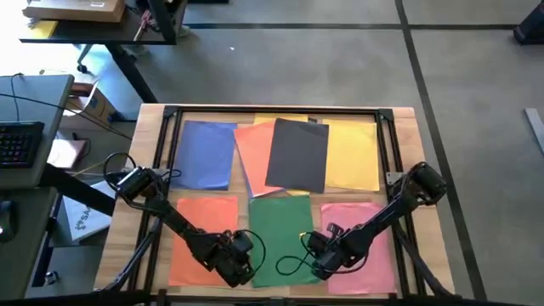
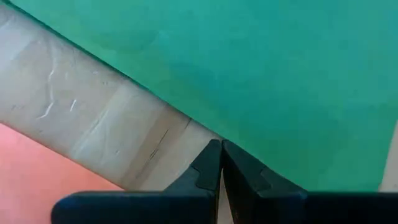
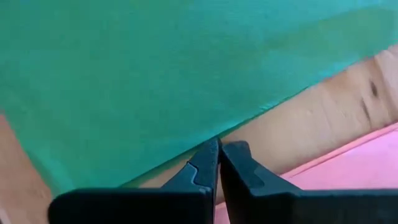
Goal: Organize paper
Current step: Stack the green paper under the black paper on the bottom green paper
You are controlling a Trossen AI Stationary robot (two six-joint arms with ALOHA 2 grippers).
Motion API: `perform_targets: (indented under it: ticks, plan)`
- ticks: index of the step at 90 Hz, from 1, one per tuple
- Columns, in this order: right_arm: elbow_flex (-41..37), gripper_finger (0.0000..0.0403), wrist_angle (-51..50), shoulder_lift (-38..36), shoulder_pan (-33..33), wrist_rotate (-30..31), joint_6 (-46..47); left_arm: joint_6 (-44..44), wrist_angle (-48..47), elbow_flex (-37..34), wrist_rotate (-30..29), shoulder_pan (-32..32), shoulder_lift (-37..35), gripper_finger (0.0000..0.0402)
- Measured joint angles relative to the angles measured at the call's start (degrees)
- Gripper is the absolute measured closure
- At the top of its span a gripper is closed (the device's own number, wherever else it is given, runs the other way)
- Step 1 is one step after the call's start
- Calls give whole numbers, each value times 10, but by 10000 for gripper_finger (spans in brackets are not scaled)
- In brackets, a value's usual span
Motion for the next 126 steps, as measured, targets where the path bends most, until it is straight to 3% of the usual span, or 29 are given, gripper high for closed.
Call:
perform_targets:
  ticks: [55,82,126]
  plan:
    - [0,403,9,-13,17,-38,35,-46,-1,-1,5,-23,-10,402]
    - [0,403,12,-13,24,-22,41,-46,106,-1,2,-49,9,401]
    - [2,403,71,11,21,-28,12,-46,129,0,1,-49,28,402]
